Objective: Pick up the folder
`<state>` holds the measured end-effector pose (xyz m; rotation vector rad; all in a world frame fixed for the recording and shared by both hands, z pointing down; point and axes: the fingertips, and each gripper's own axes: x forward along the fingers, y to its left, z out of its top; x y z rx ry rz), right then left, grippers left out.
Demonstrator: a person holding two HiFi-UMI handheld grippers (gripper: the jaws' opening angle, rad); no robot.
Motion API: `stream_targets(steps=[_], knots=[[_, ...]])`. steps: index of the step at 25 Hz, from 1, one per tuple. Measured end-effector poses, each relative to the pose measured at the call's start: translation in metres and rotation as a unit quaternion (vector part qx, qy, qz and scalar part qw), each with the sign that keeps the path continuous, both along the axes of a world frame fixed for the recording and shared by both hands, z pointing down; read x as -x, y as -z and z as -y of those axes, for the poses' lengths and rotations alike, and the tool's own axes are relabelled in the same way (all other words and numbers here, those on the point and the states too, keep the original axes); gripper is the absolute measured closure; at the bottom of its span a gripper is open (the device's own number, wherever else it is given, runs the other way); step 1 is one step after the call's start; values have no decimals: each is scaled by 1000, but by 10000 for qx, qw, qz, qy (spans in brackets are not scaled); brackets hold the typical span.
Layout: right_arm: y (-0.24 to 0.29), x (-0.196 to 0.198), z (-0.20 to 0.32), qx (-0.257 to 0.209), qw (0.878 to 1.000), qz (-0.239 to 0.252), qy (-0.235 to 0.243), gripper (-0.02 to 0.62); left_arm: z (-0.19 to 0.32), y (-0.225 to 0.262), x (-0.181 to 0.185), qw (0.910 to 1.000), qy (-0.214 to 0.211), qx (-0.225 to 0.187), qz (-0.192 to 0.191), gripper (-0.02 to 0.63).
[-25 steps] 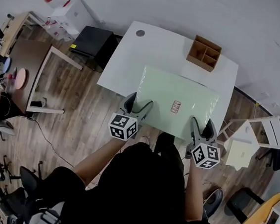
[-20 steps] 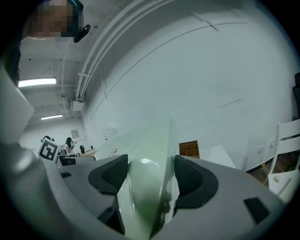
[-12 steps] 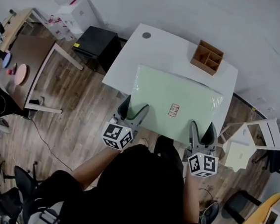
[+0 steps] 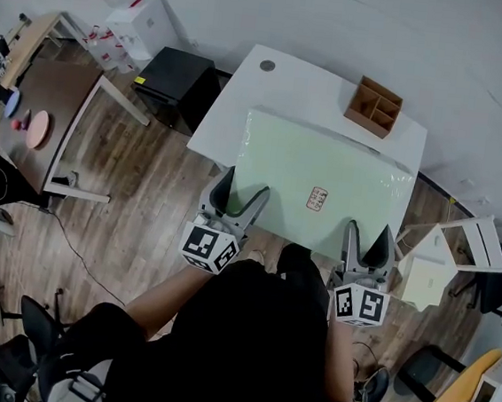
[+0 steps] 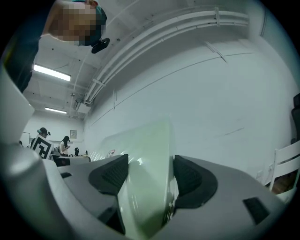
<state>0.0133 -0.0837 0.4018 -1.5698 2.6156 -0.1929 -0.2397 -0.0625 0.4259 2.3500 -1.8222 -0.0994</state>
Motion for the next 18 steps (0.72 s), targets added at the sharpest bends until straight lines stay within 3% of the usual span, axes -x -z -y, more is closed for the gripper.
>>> stream_targets(steps=[18], knots=[[24, 19, -11, -426, 9989, 32, 208, 275, -21, 24, 17, 9990, 222, -399, 3, 268]])
